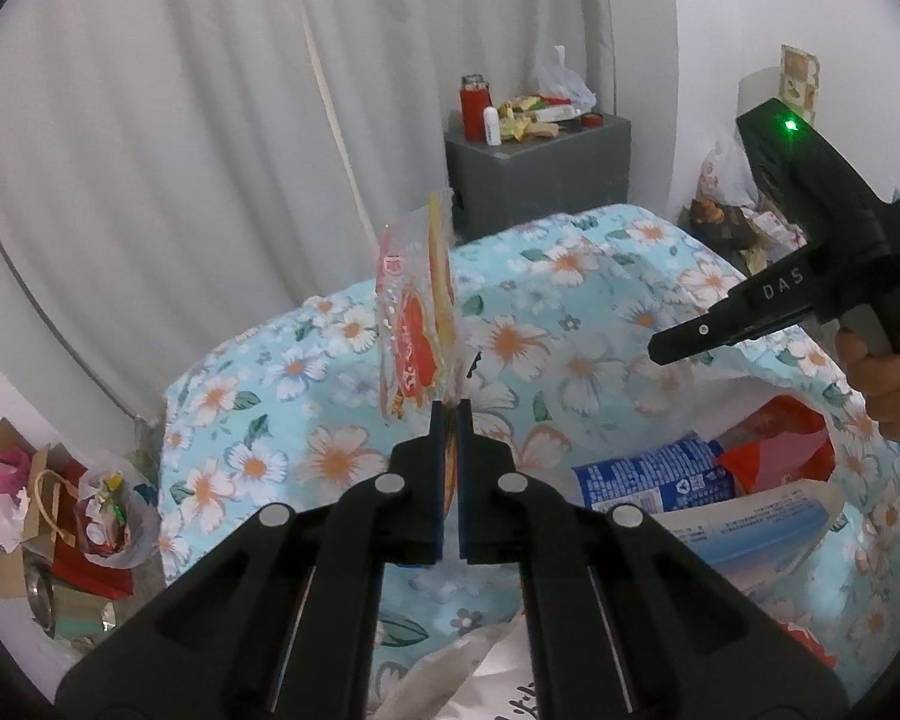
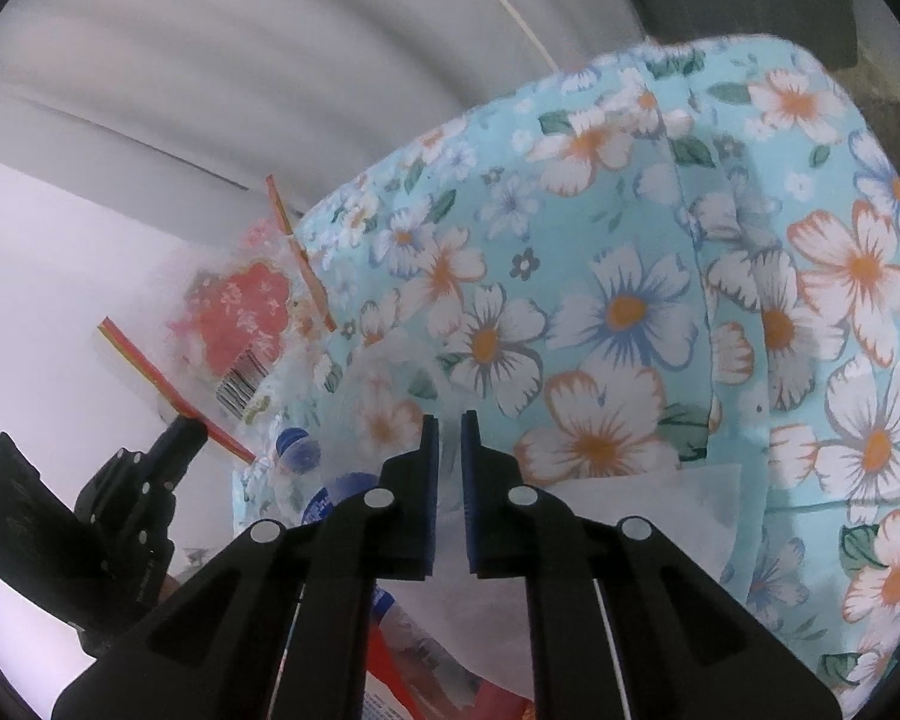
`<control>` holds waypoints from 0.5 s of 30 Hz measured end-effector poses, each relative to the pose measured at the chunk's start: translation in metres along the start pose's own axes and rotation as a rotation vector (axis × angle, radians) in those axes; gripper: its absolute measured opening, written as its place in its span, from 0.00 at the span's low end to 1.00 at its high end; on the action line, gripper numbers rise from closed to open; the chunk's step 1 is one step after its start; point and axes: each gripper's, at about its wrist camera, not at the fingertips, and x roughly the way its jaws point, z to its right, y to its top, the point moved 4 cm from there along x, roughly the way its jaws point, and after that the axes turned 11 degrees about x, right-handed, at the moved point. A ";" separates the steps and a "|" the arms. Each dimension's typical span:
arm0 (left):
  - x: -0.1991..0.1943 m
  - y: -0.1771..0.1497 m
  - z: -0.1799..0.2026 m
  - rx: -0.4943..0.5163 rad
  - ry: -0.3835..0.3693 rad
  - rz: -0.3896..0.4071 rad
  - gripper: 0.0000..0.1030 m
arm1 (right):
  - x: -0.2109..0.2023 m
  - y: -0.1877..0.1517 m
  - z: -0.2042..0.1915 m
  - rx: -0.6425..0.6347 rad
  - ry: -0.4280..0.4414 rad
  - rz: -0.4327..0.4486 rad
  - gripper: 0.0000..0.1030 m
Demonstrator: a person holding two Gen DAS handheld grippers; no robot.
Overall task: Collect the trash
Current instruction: 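Grasp a tissue with the right tool while the left grasps a red wrapper, then carry the clear cup and red wrapper to the blue wastebasket and release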
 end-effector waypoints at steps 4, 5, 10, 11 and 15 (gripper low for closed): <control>-0.011 0.004 -0.006 -0.015 0.020 0.030 0.01 | -0.013 0.001 -0.007 -0.017 0.027 0.040 0.06; -0.015 0.005 -0.008 -0.019 0.024 0.039 0.01 | -0.016 0.002 -0.008 -0.019 0.034 0.047 0.06; -0.040 0.012 -0.009 -0.035 0.042 0.092 0.01 | -0.044 -0.002 -0.013 -0.014 0.083 0.104 0.05; -0.046 0.014 -0.008 -0.034 0.043 0.106 0.01 | -0.053 -0.004 -0.014 -0.011 0.096 0.122 0.05; -0.074 0.022 0.001 -0.033 0.027 0.164 0.01 | -0.090 -0.022 -0.012 0.014 0.162 0.203 0.05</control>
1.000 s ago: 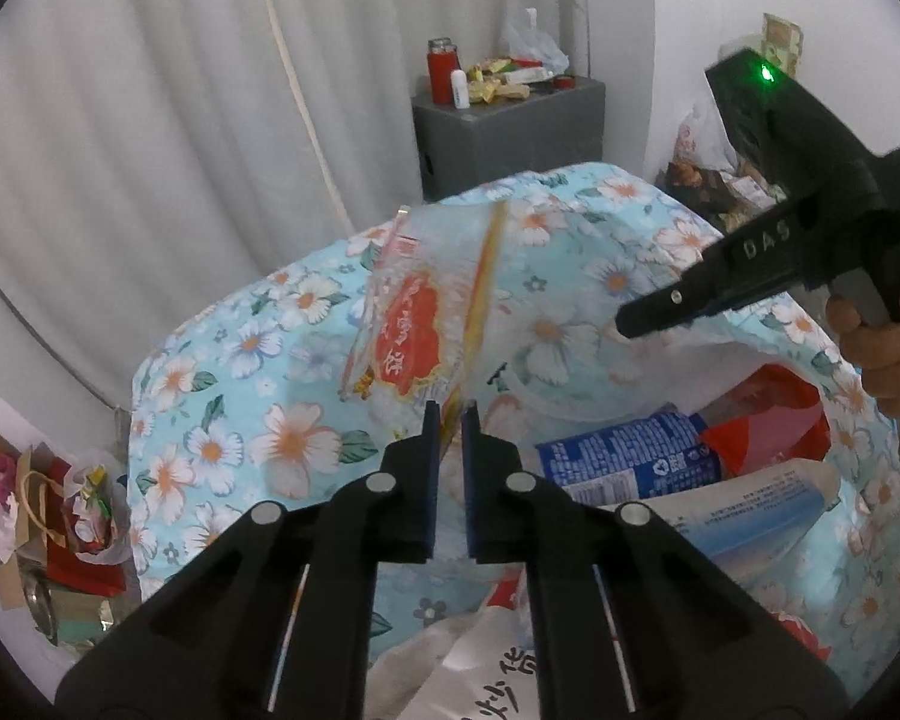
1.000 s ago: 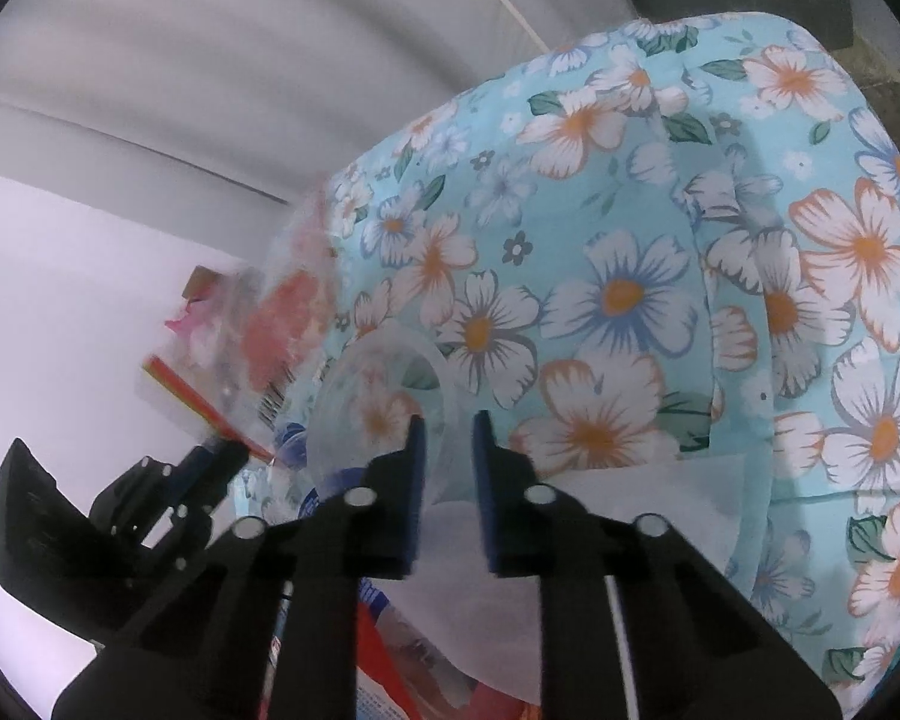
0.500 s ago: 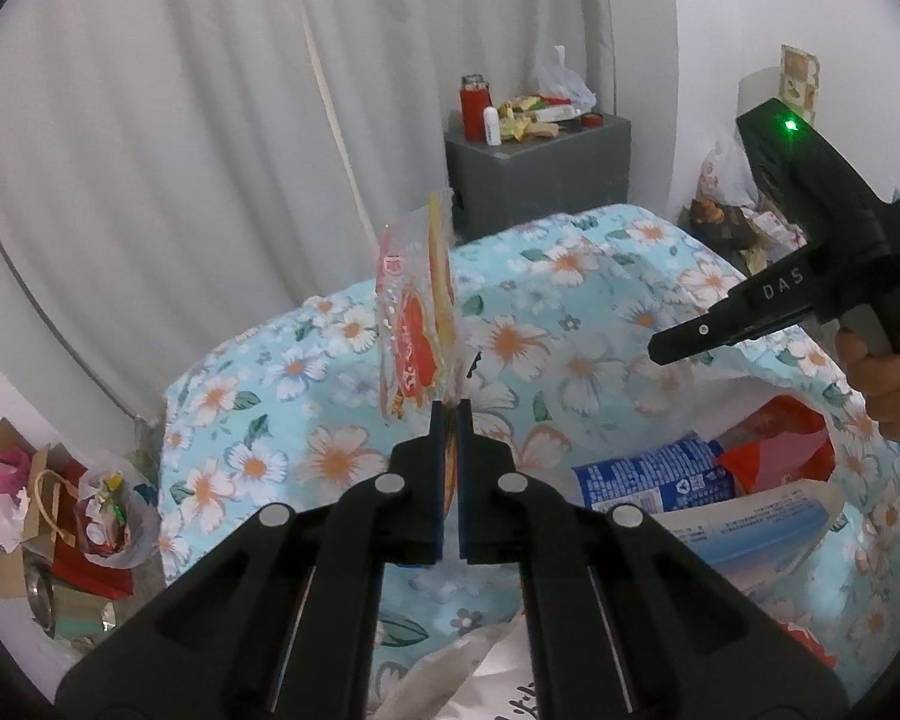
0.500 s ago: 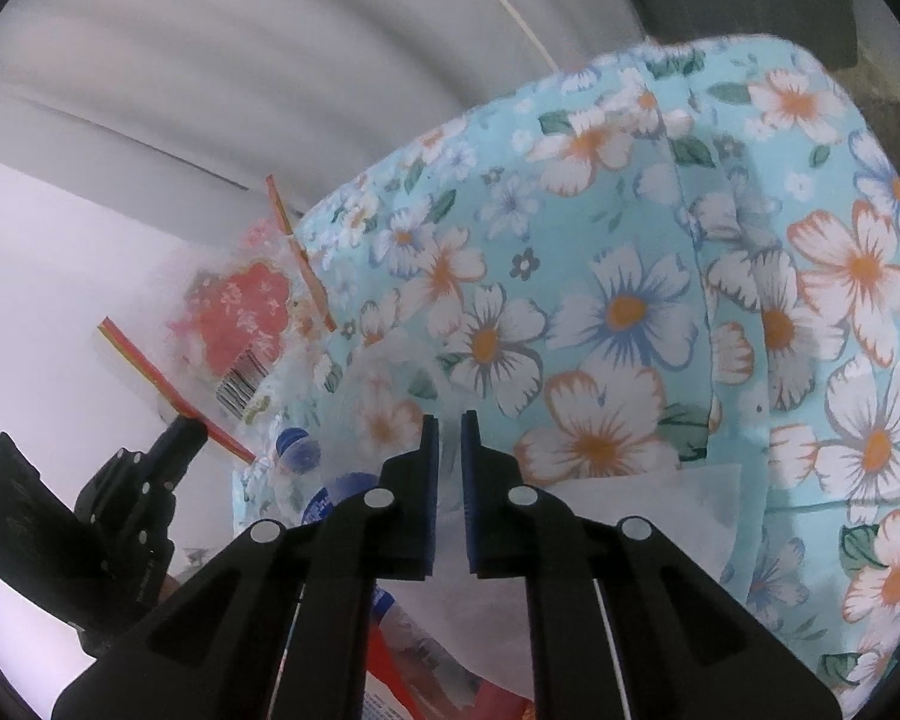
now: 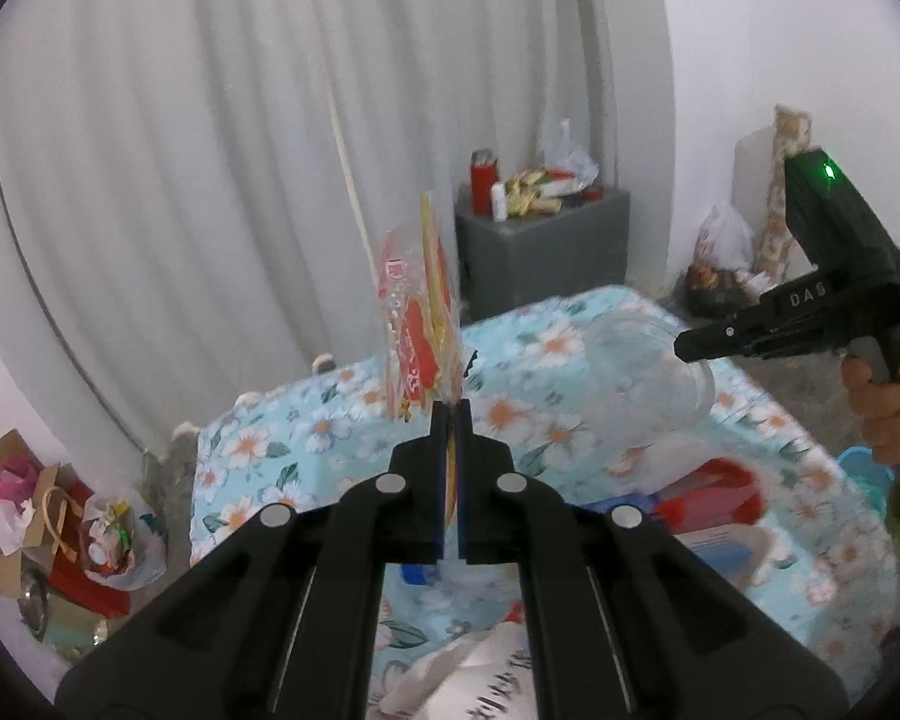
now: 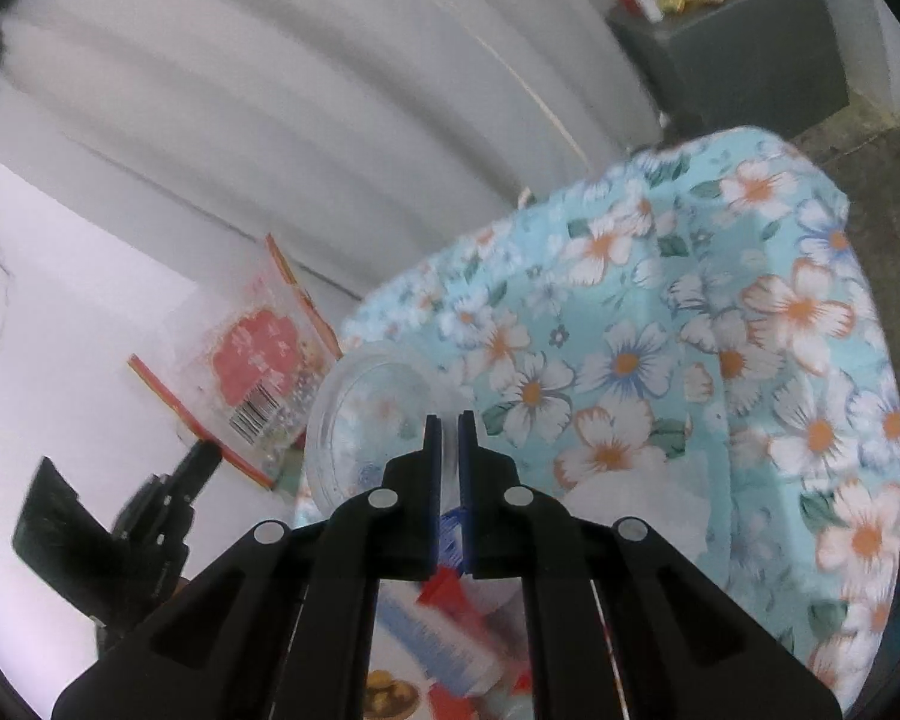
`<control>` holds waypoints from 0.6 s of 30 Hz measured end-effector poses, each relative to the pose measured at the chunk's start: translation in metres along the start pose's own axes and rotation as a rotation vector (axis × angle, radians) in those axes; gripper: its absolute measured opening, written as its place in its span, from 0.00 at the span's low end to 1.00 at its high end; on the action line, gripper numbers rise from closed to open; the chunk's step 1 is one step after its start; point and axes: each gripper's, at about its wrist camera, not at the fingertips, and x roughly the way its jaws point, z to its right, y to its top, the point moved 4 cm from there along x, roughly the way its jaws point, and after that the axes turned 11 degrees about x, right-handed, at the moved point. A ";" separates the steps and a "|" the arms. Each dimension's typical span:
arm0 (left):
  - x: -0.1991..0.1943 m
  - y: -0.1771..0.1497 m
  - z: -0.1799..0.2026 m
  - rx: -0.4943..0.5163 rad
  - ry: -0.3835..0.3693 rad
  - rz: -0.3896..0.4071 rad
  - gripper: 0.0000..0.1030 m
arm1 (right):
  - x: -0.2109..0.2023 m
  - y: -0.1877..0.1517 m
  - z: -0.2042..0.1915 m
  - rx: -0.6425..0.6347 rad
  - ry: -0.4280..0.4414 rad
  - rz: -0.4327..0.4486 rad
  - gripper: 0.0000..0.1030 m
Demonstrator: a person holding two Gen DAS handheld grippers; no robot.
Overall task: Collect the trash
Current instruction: 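Carry the clear cup and red wrapper to the blue wastebasket and release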
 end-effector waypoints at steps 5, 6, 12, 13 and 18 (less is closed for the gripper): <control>-0.030 0.015 0.026 0.012 -0.081 0.073 0.01 | -0.063 -0.031 0.014 0.054 0.067 0.127 0.05; -0.033 0.017 0.033 0.018 -0.098 0.080 0.01 | -0.074 -0.036 0.018 0.061 0.072 0.144 0.05; -0.051 0.036 0.099 0.079 -0.256 0.121 0.01 | -0.155 -0.078 0.062 0.147 0.058 0.302 0.05; -0.053 0.040 0.115 0.093 -0.296 0.128 0.01 | -0.172 -0.087 0.072 0.165 0.052 0.335 0.05; -0.062 0.060 0.199 0.171 -0.489 0.150 0.01 | -0.252 -0.124 0.130 0.266 -0.049 0.506 0.05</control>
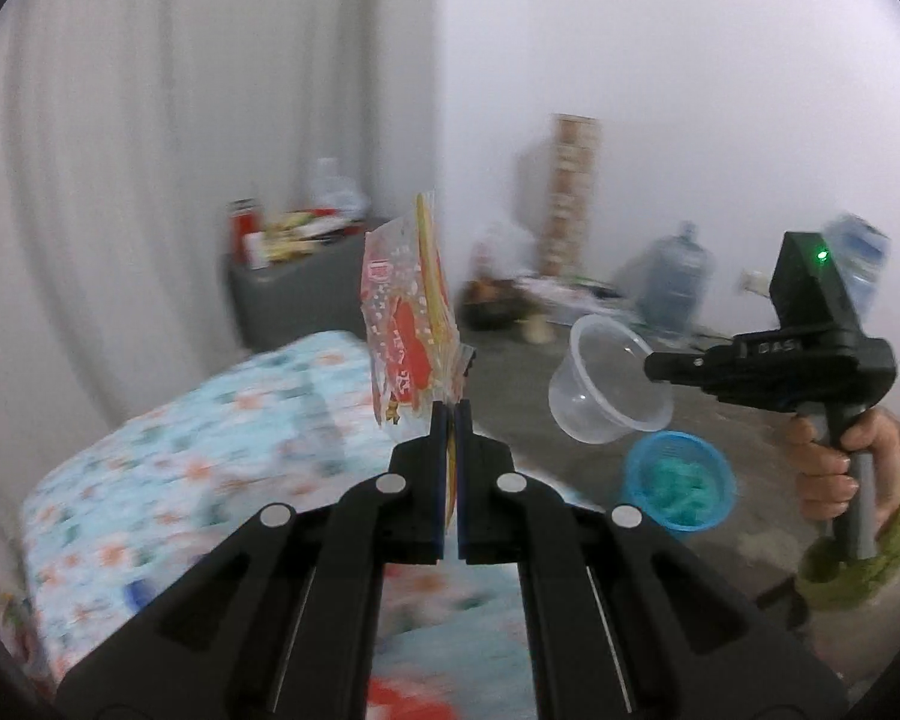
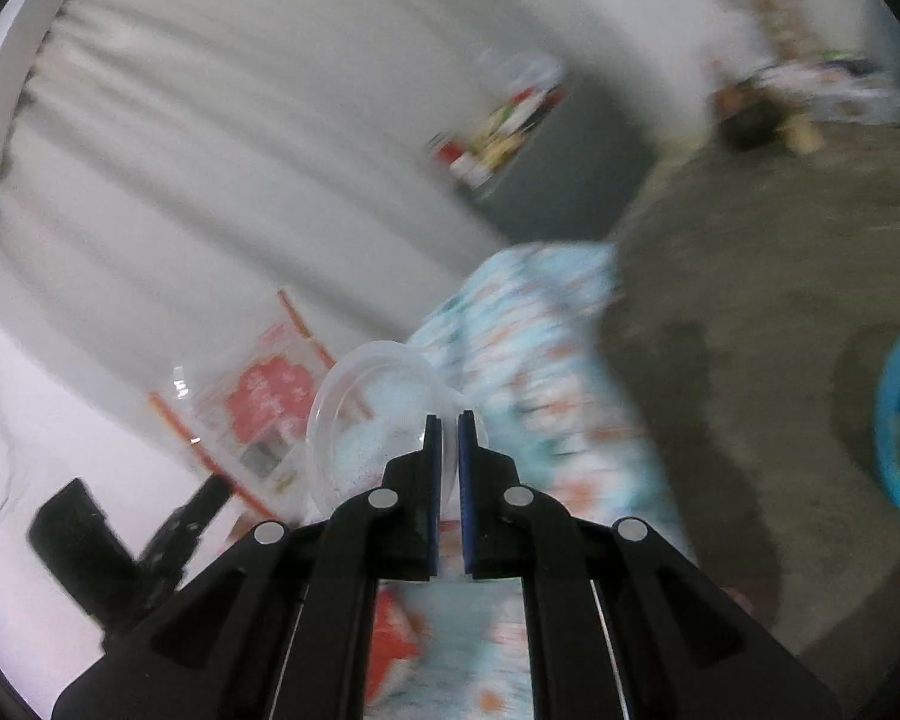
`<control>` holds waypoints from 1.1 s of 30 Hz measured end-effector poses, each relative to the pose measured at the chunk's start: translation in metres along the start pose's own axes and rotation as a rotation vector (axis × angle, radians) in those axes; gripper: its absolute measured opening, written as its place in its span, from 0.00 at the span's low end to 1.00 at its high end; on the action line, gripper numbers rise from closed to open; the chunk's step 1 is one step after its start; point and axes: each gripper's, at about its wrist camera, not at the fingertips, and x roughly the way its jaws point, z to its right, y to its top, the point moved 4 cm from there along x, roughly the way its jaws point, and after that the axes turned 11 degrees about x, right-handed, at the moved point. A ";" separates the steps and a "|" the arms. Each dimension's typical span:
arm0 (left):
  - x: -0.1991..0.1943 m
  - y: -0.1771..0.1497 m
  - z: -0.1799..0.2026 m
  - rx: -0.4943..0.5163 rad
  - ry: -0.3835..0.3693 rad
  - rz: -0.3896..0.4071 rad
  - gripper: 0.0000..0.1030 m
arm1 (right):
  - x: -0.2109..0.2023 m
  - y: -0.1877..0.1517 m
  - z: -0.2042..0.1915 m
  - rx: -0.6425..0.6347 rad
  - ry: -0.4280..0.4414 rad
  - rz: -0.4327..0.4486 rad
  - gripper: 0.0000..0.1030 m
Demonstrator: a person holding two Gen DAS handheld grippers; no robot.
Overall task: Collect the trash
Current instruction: 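Carry the clear cup and red wrapper to the blue wastebasket and release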
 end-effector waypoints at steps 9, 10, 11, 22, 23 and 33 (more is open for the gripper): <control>0.098 0.049 0.145 0.119 -0.405 -0.117 0.01 | -0.139 0.027 0.153 0.238 -0.322 0.346 0.05; 0.114 0.053 0.164 0.123 -0.449 -0.148 0.01 | -0.146 0.028 0.169 0.268 -0.353 0.367 0.05; 0.131 0.054 0.181 0.121 -0.493 -0.181 0.01 | -0.151 0.028 0.184 0.300 -0.366 0.379 0.05; 0.310 0.012 0.303 0.015 -0.712 -0.534 0.01 | -0.139 0.026 0.352 0.702 -0.362 0.410 0.06; 0.323 0.007 0.304 0.014 -0.700 -0.547 0.01 | -0.136 0.028 0.361 0.728 -0.356 0.414 0.06; 0.427 -0.046 0.316 -0.060 -0.585 -0.646 0.30 | -0.075 0.042 0.474 0.996 -0.343 0.364 0.48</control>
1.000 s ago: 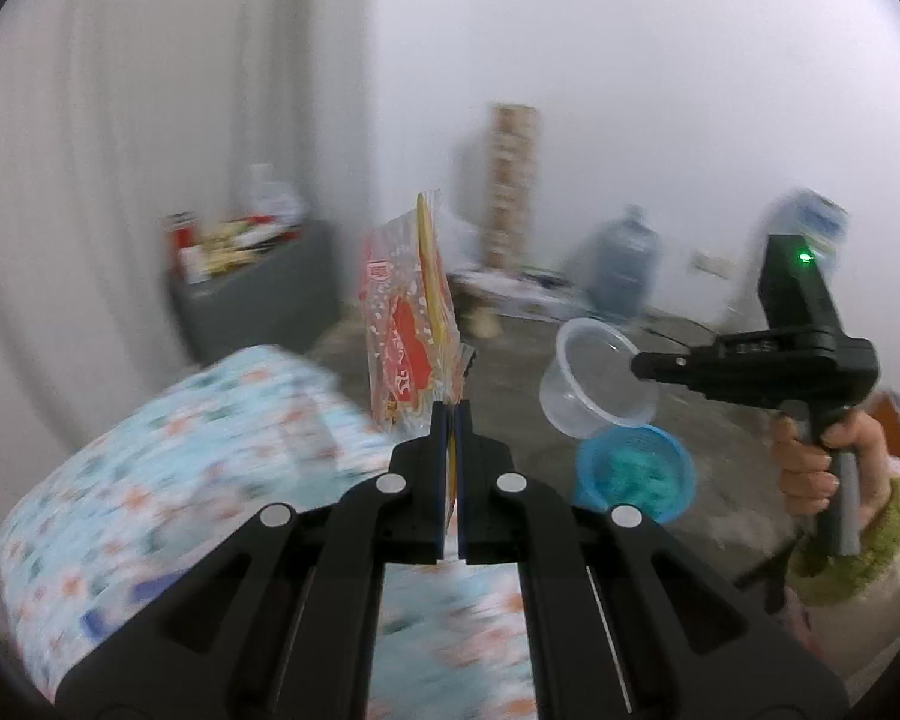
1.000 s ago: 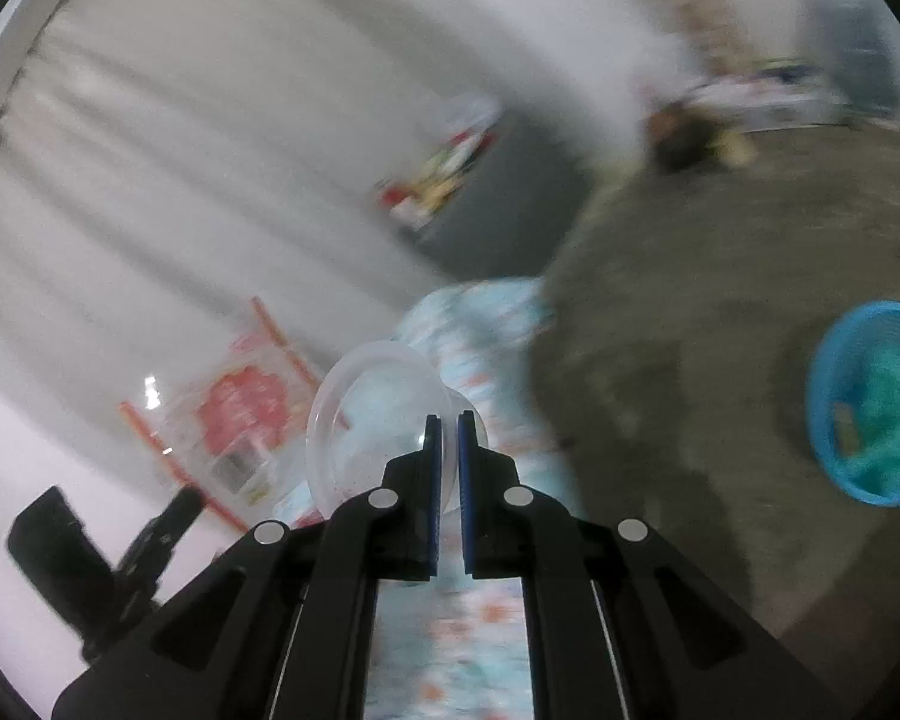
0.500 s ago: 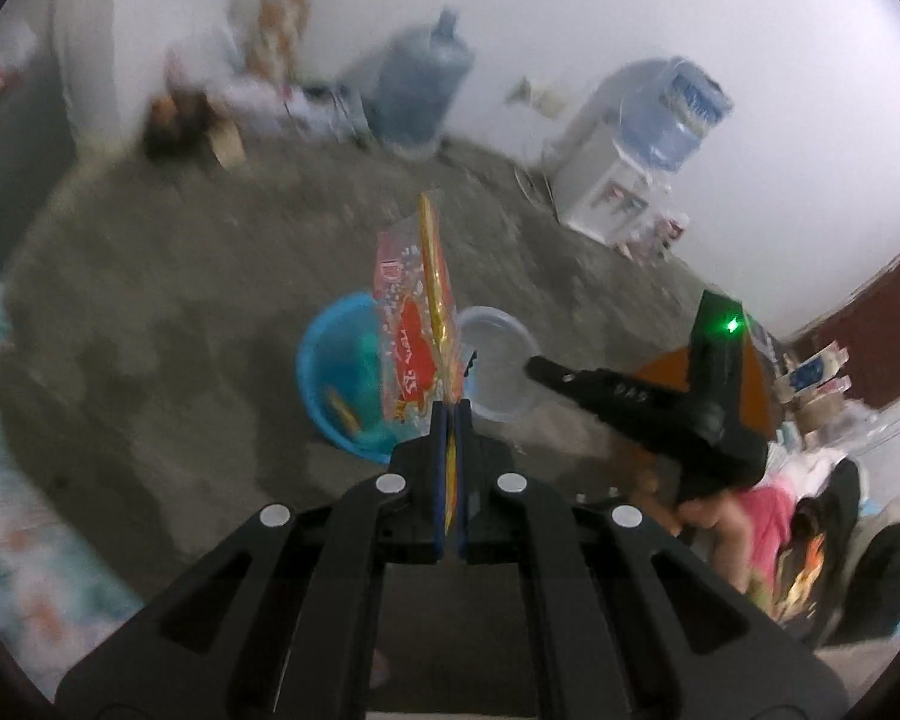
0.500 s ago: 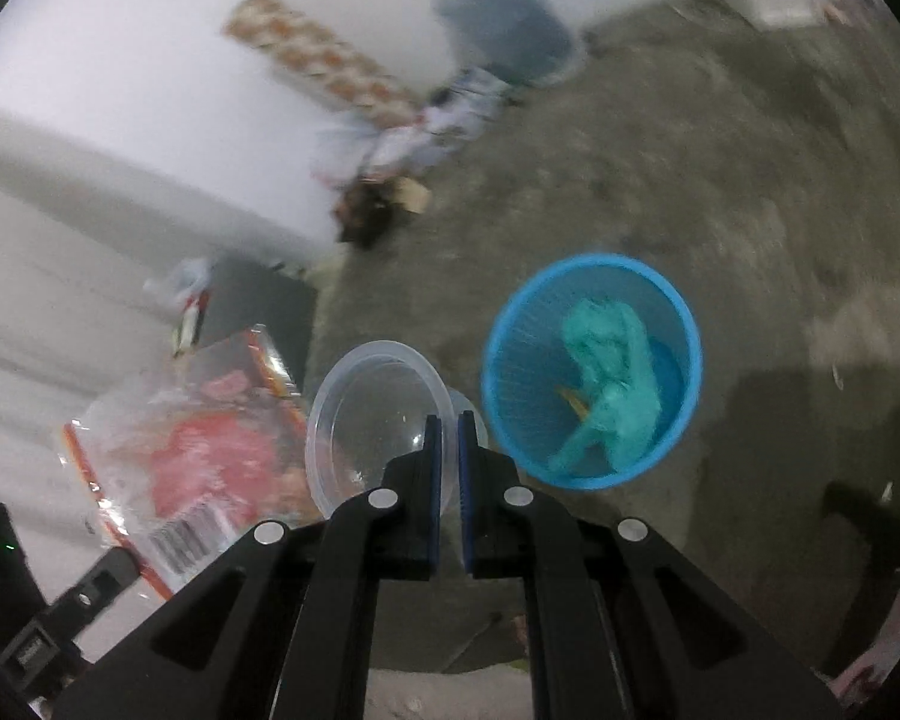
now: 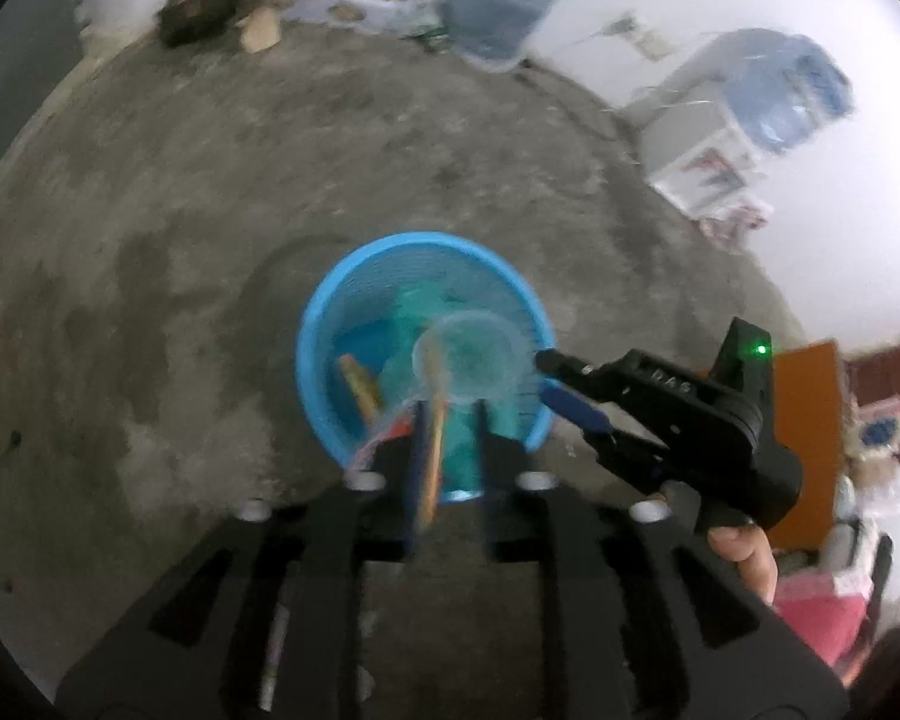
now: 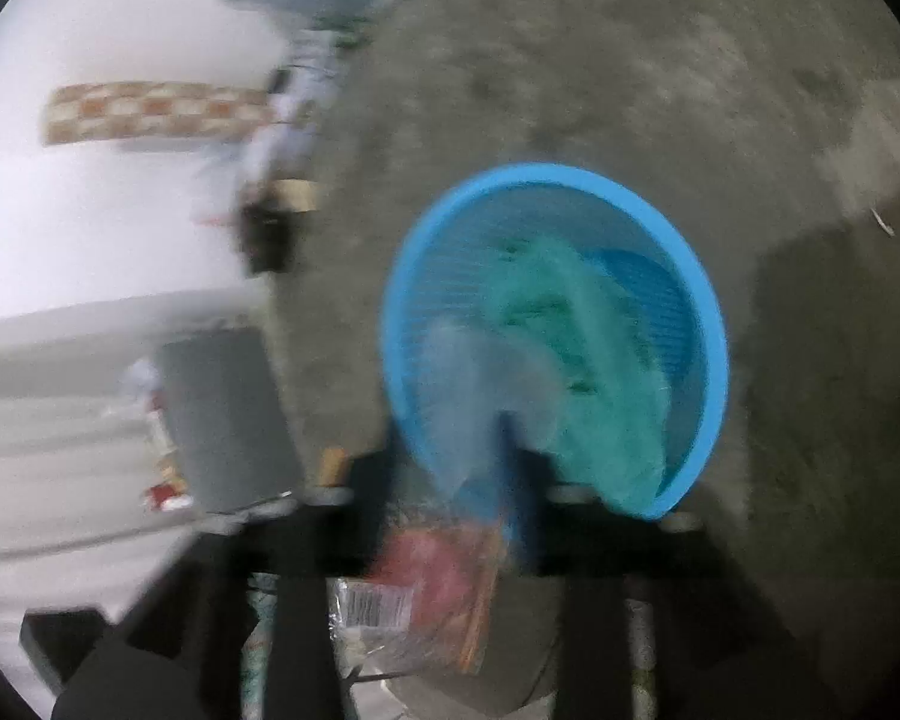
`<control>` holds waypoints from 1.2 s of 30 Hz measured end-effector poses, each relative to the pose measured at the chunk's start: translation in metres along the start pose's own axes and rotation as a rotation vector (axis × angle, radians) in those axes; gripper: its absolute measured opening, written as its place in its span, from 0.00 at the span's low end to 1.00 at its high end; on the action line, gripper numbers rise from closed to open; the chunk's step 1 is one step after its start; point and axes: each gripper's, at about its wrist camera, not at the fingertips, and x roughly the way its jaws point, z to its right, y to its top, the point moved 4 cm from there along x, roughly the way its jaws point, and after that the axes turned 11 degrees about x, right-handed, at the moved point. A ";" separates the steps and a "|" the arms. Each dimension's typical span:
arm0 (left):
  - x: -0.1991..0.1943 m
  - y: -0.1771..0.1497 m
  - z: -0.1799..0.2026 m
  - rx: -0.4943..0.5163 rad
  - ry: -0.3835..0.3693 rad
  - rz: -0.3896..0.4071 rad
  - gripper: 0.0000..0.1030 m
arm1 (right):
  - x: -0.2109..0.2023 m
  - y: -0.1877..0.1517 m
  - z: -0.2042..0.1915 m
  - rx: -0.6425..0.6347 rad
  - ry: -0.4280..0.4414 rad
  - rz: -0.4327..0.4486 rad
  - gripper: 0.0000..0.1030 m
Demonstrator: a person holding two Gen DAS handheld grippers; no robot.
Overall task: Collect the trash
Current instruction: 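Carry the clear cup and red wrapper to the blue wastebasket and release, then move both tools back toward the trash on the bed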
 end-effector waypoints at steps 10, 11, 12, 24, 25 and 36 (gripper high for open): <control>-0.041 0.006 -0.003 -0.041 -0.043 0.108 0.33 | -0.003 -0.007 0.010 -0.029 0.049 0.008 0.52; -0.049 0.007 0.000 -0.038 -0.036 0.121 0.34 | -0.007 -0.008 0.008 -0.038 0.052 0.015 0.52; -0.060 0.007 0.003 -0.028 -0.028 0.135 0.38 | -0.012 -0.009 0.007 -0.046 0.052 0.023 0.52; -0.240 -0.029 0.026 0.058 0.097 0.378 0.60 | -0.092 -0.117 -0.087 -0.419 0.107 0.116 0.65; -0.265 -0.039 0.025 0.051 0.132 0.428 0.61 | -0.100 -0.134 -0.100 -0.481 0.114 0.114 0.65; -0.431 -0.195 -0.013 -0.114 0.361 0.663 0.72 | -0.153 -0.303 -0.177 -1.030 0.102 0.142 0.86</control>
